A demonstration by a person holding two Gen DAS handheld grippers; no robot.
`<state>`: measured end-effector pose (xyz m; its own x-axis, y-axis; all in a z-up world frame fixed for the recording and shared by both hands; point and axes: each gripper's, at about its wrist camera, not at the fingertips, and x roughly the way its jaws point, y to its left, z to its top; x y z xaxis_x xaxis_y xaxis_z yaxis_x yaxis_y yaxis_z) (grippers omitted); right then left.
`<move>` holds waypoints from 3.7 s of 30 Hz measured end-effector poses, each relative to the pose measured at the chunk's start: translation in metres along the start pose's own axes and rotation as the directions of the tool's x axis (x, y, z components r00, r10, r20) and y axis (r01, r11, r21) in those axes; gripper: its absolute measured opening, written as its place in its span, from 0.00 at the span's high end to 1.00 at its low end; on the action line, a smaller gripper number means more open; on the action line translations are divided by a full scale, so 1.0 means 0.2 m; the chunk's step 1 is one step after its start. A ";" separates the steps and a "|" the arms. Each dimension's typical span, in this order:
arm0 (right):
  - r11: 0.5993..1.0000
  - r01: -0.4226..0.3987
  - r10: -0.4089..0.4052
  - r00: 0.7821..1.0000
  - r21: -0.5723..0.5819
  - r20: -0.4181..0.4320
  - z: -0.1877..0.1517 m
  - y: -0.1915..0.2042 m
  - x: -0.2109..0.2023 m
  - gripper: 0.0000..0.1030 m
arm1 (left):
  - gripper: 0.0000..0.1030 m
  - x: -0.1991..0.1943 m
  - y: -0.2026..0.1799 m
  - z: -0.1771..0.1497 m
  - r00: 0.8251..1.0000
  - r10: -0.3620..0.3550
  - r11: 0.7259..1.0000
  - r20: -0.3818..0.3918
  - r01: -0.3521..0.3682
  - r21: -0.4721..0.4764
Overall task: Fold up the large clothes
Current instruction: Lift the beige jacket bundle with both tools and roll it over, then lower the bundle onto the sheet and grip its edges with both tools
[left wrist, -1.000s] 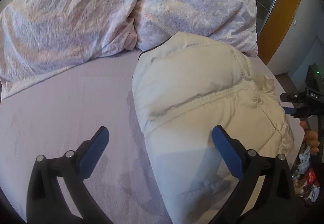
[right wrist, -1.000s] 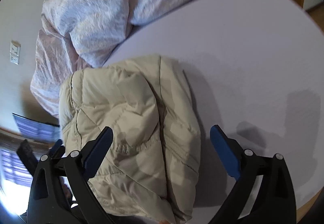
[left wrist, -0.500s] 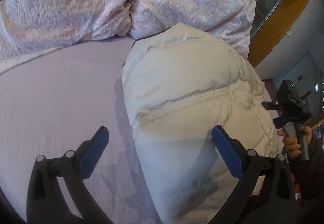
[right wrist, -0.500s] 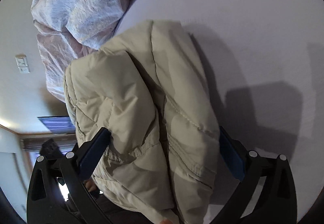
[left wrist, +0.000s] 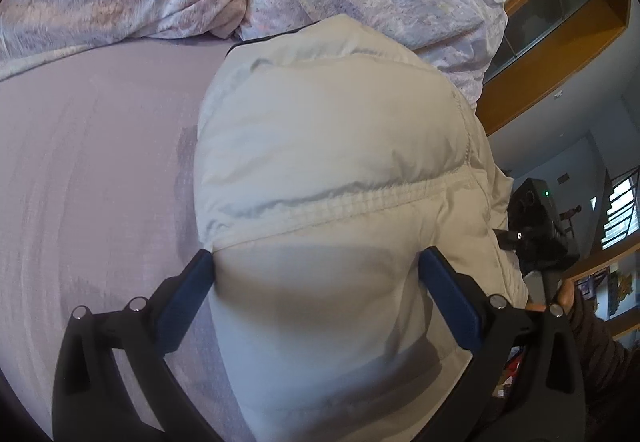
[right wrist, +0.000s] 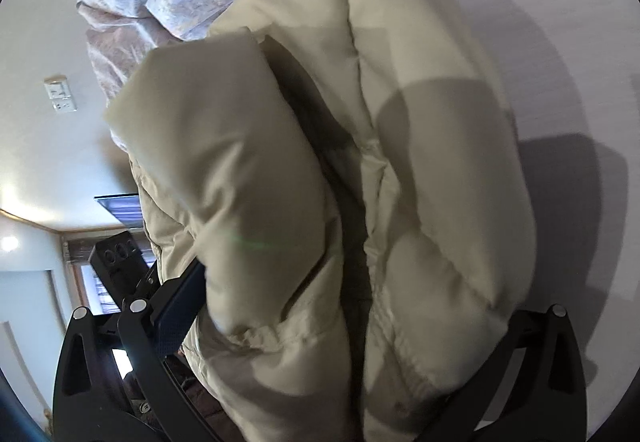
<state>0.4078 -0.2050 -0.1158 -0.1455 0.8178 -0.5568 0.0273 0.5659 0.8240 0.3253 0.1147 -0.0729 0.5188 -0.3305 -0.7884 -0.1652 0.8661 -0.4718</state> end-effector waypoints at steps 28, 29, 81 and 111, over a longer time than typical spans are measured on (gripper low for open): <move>0.996 -0.090 0.090 0.996 0.003 0.016 0.01 -0.04 0.05 0.18 | 0.17 0.05 0.15 0.03 0.987 -0.150 0.978 -0.060 0.139 -0.158; 0.995 -0.100 0.100 0.995 -0.001 0.024 0.01 -0.03 0.05 0.24 | 0.20 0.04 0.15 0.03 0.987 -0.148 0.978 -0.055 0.138 -0.158; 0.959 0.227 -0.187 0.956 -0.169 0.225 0.05 0.69 0.29 0.25 | 0.14 -0.40 0.46 0.45 0.911 0.344 0.938 0.228 -0.346 -0.028; 0.717 0.540 -0.304 0.811 -0.441 0.499 -0.02 1.13 0.42 0.58 | 0.08 -0.25 0.16 0.44 0.866 0.412 0.882 0.283 -0.456 0.114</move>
<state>0.3970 -0.0101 0.0240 0.3674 0.5434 -0.7548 -0.4950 0.8013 0.3359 0.3667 0.1922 -0.0142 0.6189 0.1763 -0.7654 -0.2870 0.9579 -0.0114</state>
